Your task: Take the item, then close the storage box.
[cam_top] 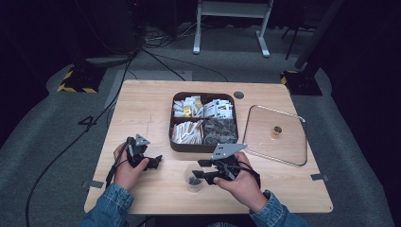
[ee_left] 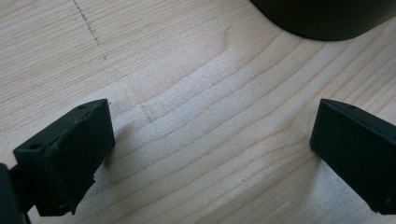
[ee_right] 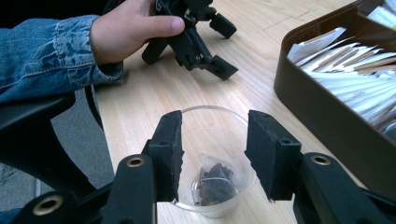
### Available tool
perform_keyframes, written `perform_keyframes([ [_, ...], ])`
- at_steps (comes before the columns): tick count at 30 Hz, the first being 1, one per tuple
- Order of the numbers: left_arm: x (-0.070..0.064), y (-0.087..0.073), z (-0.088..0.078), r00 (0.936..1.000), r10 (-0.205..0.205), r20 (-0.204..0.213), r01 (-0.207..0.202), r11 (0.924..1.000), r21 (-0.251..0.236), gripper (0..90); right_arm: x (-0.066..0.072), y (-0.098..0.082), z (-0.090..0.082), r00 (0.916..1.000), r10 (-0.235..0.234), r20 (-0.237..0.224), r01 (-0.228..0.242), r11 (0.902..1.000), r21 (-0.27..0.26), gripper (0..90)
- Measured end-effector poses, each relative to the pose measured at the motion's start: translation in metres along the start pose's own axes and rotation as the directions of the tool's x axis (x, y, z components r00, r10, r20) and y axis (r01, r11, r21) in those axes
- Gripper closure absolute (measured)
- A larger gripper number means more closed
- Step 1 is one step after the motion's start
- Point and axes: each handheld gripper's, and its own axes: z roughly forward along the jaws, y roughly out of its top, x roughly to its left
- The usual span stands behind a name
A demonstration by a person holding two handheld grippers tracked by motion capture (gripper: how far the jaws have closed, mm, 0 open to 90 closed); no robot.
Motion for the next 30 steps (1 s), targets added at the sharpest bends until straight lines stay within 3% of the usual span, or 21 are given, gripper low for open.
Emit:
perform_keyframes([
  [12,0.000,0.000,0.000,1.0000,-0.003,-0.001,0.003,1.0000,-0.001,0.2,-0.013,0.010,-0.014,0.9988,0.003,0.049,-0.001,0.9994,-0.034,57.3],
  [18,0.000,0.000,0.000,1.0000,-0.001,-0.002,0.001,1.0000,0.000,0.2,-0.028,0.015,-0.028,0.9937,0.011,0.111,-0.004,0.9982,-0.059,57.3],
  [20,-0.001,0.000,0.000,1.0000,-0.004,-0.002,0.004,1.0000,-0.001,0.2,-0.040,0.017,-0.037,0.9880,0.023,0.153,-0.012,0.9974,-0.071,57.3],
  [27,-0.001,-0.001,0.000,1.0000,-0.004,0.000,0.004,1.0000,-0.001,0.2,-0.064,0.017,-0.053,0.9735,0.063,0.220,-0.044,0.9951,-0.088,57.3],
  [30,-0.001,-0.001,-0.001,1.0000,-0.003,0.000,0.003,1.0000,-0.003,0.2,-0.080,0.014,-0.060,0.9612,0.093,0.260,-0.072,0.9934,-0.089,57.2],
])
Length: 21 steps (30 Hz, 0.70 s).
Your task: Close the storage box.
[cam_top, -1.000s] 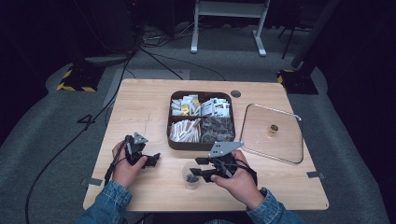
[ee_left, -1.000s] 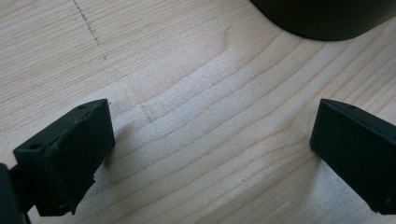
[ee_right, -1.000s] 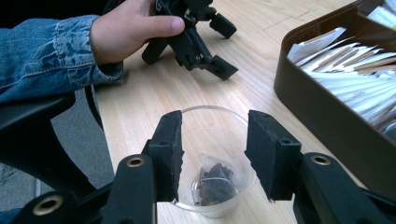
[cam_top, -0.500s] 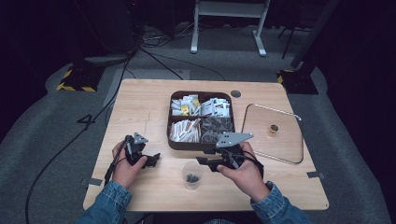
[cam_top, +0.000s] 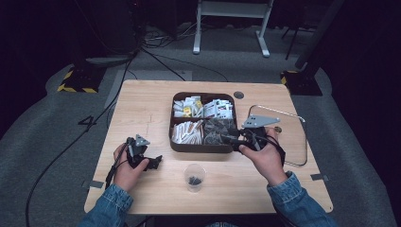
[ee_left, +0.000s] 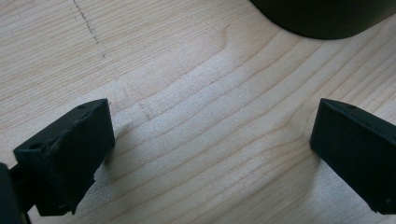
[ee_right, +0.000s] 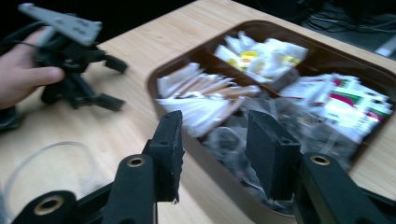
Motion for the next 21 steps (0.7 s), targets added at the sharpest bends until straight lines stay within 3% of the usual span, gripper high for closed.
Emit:
perform_keyframes([
  [2,0.000,0.000,0.000,1.0000,-0.001,-0.001,0.001,1.0000,0.001,0.2,-0.005,-0.001,-0.001,0.9999,0.008,0.011,-0.008,1.0000,-0.001,57.2],
  [5,0.000,0.000,0.000,1.0000,0.002,0.002,-0.002,1.0000,0.002,0.2,-0.023,-0.002,-0.006,0.9963,0.025,0.083,-0.024,0.9997,-0.009,55.8],
  [8,0.000,0.000,0.000,1.0000,0.002,0.003,-0.002,1.0000,0.003,0.2,-0.033,-0.003,-0.008,0.9938,0.045,0.101,-0.044,0.9989,-0.016,55.8],
  [11,0.000,0.000,0.000,1.0000,0.002,0.003,-0.002,1.0000,0.002,0.2,-0.053,-0.007,-0.012,0.9855,0.086,0.146,-0.084,0.9963,-0.016,54.0],
  [18,0.001,0.000,0.000,1.0000,0.004,0.002,-0.004,1.0000,0.001,0.2,-0.080,-0.014,-0.012,0.9736,0.110,0.200,-0.110,0.9939,-0.008,49.5],
  [21,0.001,0.000,0.000,1.0000,0.004,0.003,-0.004,1.0000,0.005,0.2,-0.098,-0.022,-0.012,0.9619,0.135,0.238,-0.138,0.9905,-0.003,48.2],
])
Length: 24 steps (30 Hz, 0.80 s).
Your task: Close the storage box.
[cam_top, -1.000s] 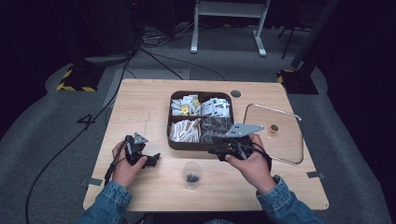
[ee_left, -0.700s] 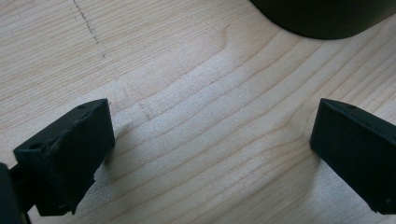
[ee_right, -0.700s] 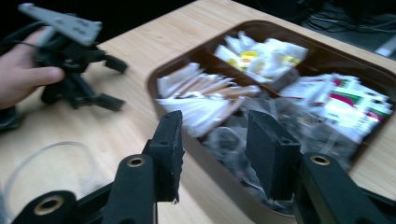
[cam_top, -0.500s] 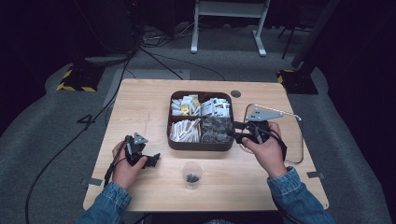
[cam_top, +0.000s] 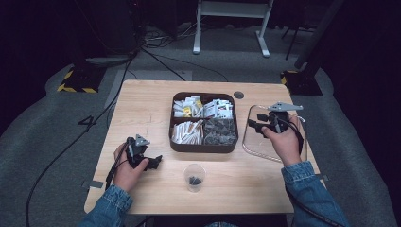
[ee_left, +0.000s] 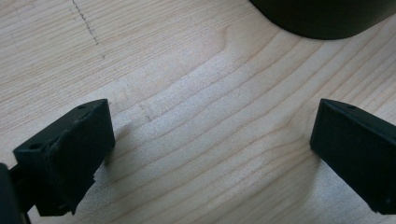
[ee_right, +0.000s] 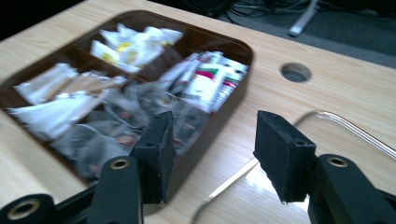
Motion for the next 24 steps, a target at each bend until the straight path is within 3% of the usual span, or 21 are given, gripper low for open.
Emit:
perform_keyframes([
  [13,0.000,-0.001,-0.001,1.0000,-0.002,-0.001,0.002,1.0000,-0.004,0.2,-0.047,-0.022,0.007,0.9901,0.070,0.122,-0.074,0.9967,0.033,46.1],
  [24,0.000,-0.001,-0.001,1.0000,-0.001,-0.001,0.001,1.0000,-0.004,0.2,-0.078,-0.048,0.015,0.9650,0.115,0.236,-0.135,0.9881,0.074,42.9],
])
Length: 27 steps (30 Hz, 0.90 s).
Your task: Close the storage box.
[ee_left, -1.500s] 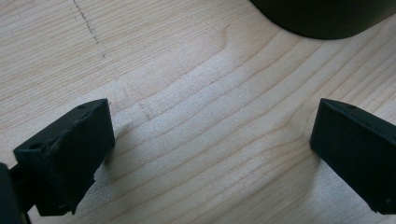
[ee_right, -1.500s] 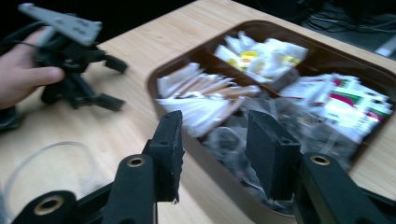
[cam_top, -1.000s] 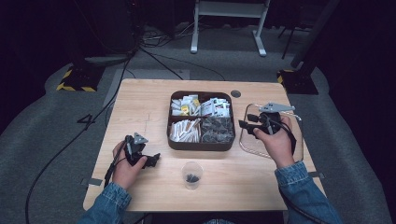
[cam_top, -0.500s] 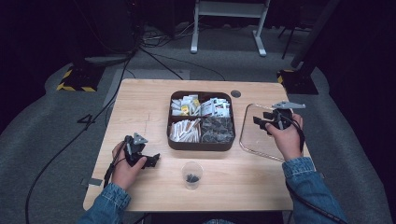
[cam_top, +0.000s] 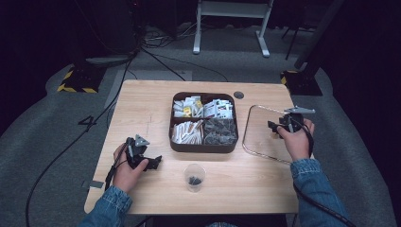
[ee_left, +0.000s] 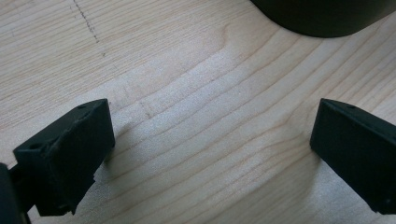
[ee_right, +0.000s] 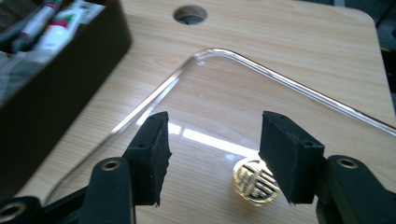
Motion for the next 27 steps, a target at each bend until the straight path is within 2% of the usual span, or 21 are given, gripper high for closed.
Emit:
perform_keyframes([
  [7,0.000,0.000,0.000,1.0000,0.000,0.000,0.000,1.0000,0.000,0.2,-0.015,-0.017,0.015,0.9982,0.043,0.041,-0.045,0.9979,0.046,42.4],
  [18,0.000,0.000,0.000,1.0000,0.002,-0.001,-0.002,1.0000,0.000,0.2,-0.019,-0.033,0.031,0.9963,0.058,0.064,-0.064,0.9934,0.096,43.3],
  [23,0.000,0.000,0.000,1.0000,0.002,-0.001,-0.002,1.0000,0.000,0.2,-0.019,-0.037,0.035,0.9966,0.048,0.068,-0.055,0.9932,0.102,51.1],
  [25,0.000,0.000,0.000,1.0000,0.002,-0.001,-0.002,1.0000,0.001,0.2,-0.019,-0.038,0.034,0.9971,0.049,0.058,-0.054,0.9938,0.097,58.4],
  [27,0.000,0.000,0.000,1.0000,0.001,-0.001,-0.001,1.0000,0.000,0.2,-0.019,-0.037,0.034,0.9974,0.044,0.058,-0.049,0.9939,0.099,58.8],
])
